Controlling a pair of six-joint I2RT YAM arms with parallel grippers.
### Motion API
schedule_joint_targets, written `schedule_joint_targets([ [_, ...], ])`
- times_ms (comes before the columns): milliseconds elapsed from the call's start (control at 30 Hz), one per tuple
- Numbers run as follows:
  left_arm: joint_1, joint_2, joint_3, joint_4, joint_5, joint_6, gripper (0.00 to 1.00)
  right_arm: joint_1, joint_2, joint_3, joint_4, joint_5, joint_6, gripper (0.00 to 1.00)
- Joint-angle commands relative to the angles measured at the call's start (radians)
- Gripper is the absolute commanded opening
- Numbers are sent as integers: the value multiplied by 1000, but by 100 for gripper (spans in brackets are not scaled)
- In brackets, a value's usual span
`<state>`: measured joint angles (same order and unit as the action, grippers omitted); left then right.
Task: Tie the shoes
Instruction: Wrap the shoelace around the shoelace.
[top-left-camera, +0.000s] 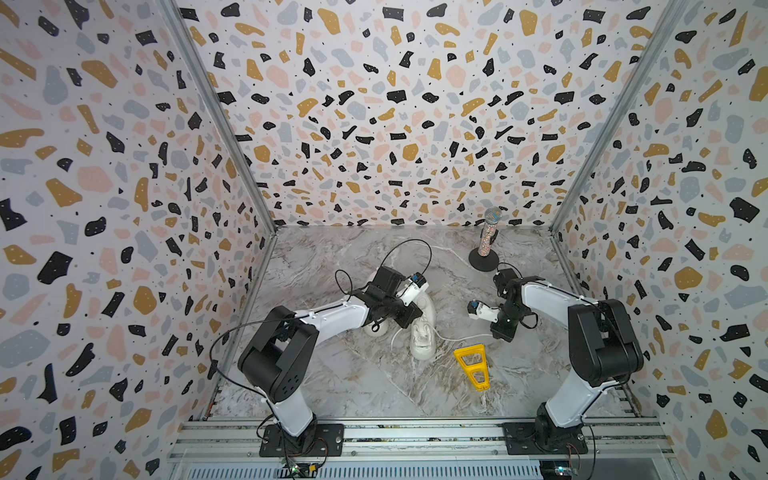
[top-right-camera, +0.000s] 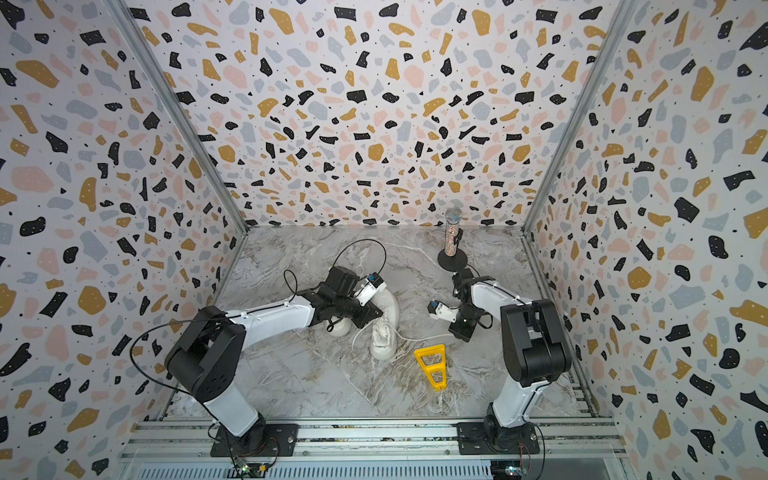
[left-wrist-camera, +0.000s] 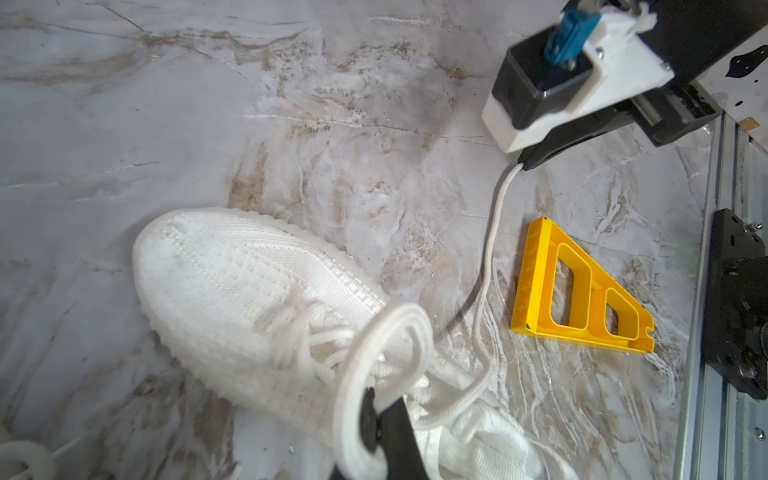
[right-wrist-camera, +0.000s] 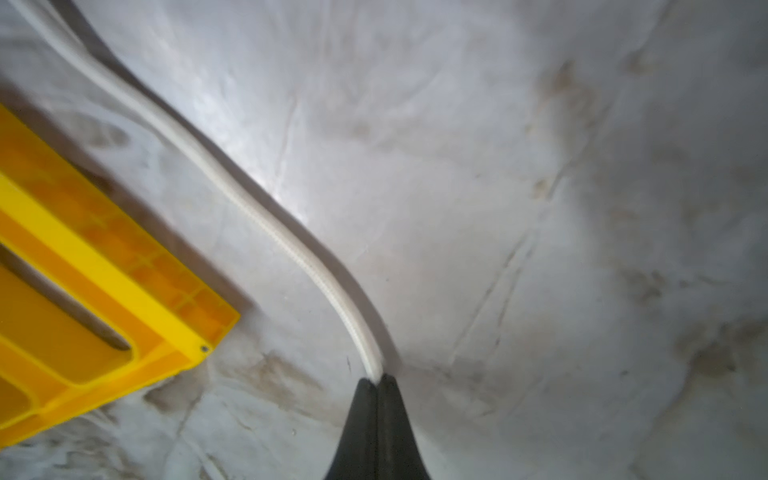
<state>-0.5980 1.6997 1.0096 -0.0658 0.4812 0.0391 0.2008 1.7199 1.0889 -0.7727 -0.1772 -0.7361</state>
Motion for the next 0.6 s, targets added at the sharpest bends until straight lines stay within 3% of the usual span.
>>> schedule_joint_targets([
  [0,10,-32,2,35,45,-10,0,-35,-90,167,36,-270,205,0],
  [133,13,-43,-18,65,65,-14,0,-32,-122,181,242,-494,426,0],
  [267,16,-50,-32,91,73,-20,0,-8,-72,206,406,-541,611,0],
  [567,26,-66,-76,147,90,-19,0,79,118,359,563,-683,917,0],
])
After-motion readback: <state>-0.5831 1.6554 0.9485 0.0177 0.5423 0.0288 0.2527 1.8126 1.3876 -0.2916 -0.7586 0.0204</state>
